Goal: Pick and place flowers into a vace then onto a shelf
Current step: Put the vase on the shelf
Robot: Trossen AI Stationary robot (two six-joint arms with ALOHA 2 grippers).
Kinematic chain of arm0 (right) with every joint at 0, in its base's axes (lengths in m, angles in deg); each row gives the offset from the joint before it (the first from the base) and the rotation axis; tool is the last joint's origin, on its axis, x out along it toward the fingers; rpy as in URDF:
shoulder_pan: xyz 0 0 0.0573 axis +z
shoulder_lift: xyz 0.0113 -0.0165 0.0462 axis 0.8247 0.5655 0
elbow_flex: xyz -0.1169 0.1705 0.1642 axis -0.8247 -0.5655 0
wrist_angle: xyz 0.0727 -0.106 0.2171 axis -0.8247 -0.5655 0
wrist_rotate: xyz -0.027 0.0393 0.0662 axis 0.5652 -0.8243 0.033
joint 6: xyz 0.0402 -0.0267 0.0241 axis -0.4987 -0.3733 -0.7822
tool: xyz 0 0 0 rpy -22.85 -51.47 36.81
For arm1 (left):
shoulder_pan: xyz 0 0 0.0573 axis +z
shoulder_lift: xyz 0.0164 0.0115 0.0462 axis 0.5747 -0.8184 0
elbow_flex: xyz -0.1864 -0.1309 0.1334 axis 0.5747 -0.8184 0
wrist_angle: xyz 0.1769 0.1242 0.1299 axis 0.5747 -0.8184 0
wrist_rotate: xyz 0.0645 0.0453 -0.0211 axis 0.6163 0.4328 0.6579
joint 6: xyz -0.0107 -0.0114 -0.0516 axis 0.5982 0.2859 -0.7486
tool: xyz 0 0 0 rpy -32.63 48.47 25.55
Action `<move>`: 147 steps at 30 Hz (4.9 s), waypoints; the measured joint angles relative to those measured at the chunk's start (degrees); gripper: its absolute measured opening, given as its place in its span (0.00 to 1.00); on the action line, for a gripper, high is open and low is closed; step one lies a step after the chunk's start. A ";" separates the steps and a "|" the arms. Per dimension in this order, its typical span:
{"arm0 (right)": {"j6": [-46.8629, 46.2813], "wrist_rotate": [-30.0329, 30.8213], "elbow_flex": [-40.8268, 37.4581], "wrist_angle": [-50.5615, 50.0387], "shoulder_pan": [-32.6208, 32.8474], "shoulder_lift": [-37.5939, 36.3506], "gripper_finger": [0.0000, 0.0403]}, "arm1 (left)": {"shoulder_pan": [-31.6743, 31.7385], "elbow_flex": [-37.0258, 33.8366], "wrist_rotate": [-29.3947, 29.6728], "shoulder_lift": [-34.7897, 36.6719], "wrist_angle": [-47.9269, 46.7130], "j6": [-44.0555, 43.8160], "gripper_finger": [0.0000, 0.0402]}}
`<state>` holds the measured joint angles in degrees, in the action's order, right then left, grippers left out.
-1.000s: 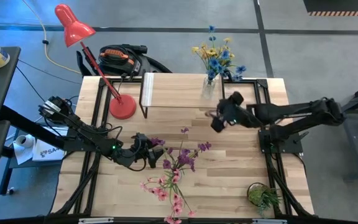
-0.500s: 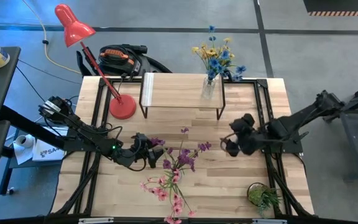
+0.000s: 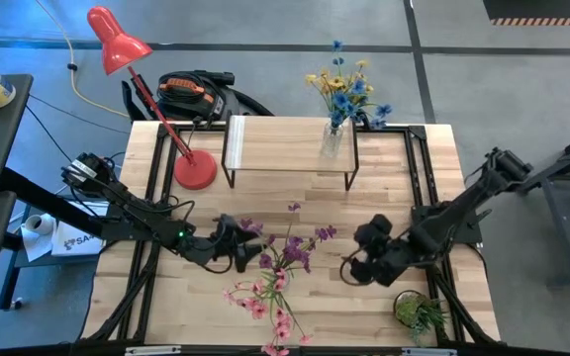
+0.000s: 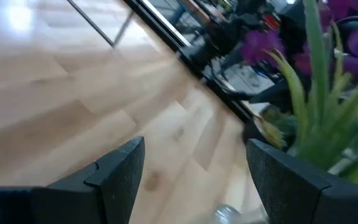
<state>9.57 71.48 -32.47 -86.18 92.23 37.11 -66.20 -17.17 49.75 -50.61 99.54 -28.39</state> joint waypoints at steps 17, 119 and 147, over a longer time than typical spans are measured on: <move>-4.67 -4.30 0.00 7.97 1.35 6.91 0.92 | -4.67 -0.04 -20.20 3.27 -3.88 1.19 0.79; -7.96 -13.45 0.02 15.42 0.83 16.79 0.92 | -3.31 24.78 2.31 -33.69 -9.99 13.73 0.99; -7.59 -11.09 0.02 14.13 -0.79 16.72 0.92 | 0.27 24.79 3.29 -34.01 -10.45 17.62 0.82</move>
<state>1.98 60.39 -32.44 -72.05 91.44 53.83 -65.93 7.62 53.04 -84.62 89.09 -10.77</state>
